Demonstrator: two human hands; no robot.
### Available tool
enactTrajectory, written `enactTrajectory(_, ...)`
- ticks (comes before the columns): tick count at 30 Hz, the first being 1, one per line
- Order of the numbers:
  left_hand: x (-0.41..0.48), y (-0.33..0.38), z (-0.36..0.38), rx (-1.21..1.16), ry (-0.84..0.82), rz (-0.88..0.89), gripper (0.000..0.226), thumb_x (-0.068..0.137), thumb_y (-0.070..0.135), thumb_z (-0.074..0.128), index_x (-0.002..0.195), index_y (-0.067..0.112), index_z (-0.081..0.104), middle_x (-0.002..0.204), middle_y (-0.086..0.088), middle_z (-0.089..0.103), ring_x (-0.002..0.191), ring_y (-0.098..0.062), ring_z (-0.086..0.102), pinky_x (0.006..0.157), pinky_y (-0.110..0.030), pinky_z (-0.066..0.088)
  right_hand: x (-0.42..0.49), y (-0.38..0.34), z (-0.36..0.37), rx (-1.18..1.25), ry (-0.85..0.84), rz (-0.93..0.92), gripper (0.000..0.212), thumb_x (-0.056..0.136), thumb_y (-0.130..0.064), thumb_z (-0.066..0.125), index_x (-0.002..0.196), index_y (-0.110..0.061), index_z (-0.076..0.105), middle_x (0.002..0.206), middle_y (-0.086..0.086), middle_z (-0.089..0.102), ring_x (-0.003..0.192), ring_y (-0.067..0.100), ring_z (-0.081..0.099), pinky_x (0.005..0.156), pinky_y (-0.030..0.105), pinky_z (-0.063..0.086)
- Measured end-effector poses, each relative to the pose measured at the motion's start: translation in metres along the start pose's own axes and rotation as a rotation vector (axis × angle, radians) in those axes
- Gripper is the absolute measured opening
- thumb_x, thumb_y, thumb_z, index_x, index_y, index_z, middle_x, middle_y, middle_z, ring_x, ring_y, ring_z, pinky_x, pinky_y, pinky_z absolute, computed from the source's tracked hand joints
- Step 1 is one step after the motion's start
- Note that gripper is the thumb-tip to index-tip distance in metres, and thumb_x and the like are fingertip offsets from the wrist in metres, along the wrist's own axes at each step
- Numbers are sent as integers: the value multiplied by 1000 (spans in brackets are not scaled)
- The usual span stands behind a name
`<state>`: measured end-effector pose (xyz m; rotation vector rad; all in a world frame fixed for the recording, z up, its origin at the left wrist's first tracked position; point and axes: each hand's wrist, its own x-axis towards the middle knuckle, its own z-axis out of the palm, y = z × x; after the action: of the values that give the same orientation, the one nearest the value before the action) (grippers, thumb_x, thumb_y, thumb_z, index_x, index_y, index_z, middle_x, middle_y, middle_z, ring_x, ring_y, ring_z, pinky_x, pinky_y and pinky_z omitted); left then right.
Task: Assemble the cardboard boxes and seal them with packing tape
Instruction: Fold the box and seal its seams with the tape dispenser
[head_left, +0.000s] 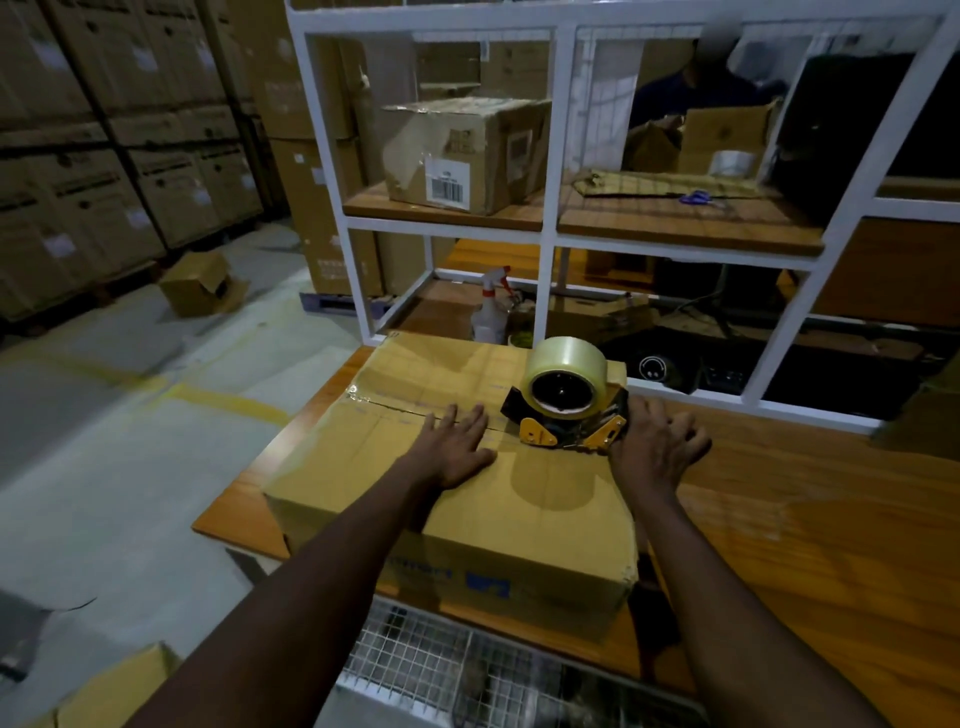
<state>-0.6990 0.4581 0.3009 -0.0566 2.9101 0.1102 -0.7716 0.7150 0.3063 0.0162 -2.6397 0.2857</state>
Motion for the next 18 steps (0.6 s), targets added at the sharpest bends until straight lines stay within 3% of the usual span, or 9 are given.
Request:
enactTrajectory(10, 3, -24, 0, 26, 34, 3, 68, 103, 55, 19, 158, 19, 5, 167, -1, 2, 152, -32, -3, 118, -59, 7, -18, -54, -4, 60, -89, 7, 36, 73, -14, 69, 104, -28, 58, 108, 0, 60, 96, 33, 46, 90, 51, 35)
enactTrajectory(18, 6, -27, 0, 19, -9, -34, 69, 104, 54, 19, 158, 20, -6, 165, 3, -14, 152, -27, -9, 120, -54, 3, -10, -27, -17, 121, -70, -8, 28, 81, -18, 66, 104, -31, 58, 106, -2, 60, 97, 31, 45, 85, 42, 27)
